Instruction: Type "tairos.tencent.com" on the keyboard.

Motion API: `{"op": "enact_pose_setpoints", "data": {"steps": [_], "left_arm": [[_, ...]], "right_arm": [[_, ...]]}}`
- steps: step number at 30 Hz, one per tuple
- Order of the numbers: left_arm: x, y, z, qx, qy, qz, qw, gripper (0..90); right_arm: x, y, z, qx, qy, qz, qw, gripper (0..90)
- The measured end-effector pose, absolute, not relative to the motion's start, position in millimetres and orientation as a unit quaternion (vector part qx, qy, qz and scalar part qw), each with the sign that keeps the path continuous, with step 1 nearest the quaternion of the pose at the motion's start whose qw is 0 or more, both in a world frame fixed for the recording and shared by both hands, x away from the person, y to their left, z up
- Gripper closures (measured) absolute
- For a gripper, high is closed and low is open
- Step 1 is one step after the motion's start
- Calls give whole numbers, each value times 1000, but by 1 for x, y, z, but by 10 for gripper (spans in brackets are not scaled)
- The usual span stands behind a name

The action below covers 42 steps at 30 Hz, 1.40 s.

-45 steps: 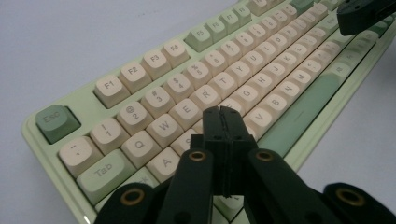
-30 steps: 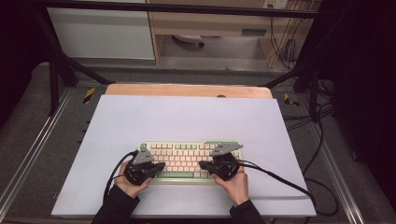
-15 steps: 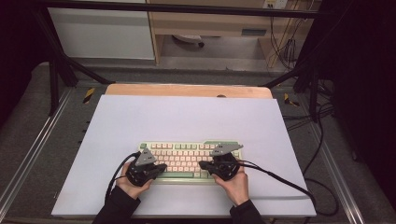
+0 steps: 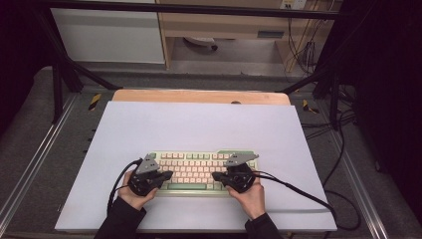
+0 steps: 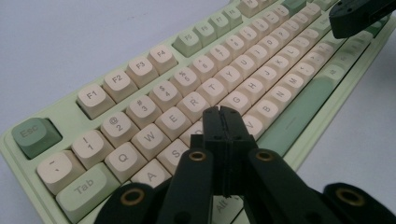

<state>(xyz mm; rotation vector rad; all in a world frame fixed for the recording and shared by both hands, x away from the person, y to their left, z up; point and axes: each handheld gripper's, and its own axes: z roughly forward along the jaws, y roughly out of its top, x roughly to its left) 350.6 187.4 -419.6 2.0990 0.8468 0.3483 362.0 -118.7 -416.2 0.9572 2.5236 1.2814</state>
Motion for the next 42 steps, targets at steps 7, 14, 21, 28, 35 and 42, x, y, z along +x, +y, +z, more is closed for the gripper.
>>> {"op": "enact_pose_setpoints", "data": {"steps": [7,14,21,28,35,42], "left_arm": [[355,189,-419,831,344,143,413,900],[362,186,-420,828,352,146,411,900],[369,183,-423,825,360,153,407,900],[373,182,-427,823,367,162,402,900],[375,181,-430,823,368,164,400,900],[375,181,-430,824,367,164,401,900]], "right_arm": [[362,-118,-417,320,842,428,75,900],[362,-118,-416,321,842,428,74,900],[362,-118,-416,322,841,429,73,900],[362,-118,-417,321,842,427,73,900],[362,-118,-417,321,842,428,73,900],[362,-118,-416,322,841,429,73,900]]}}
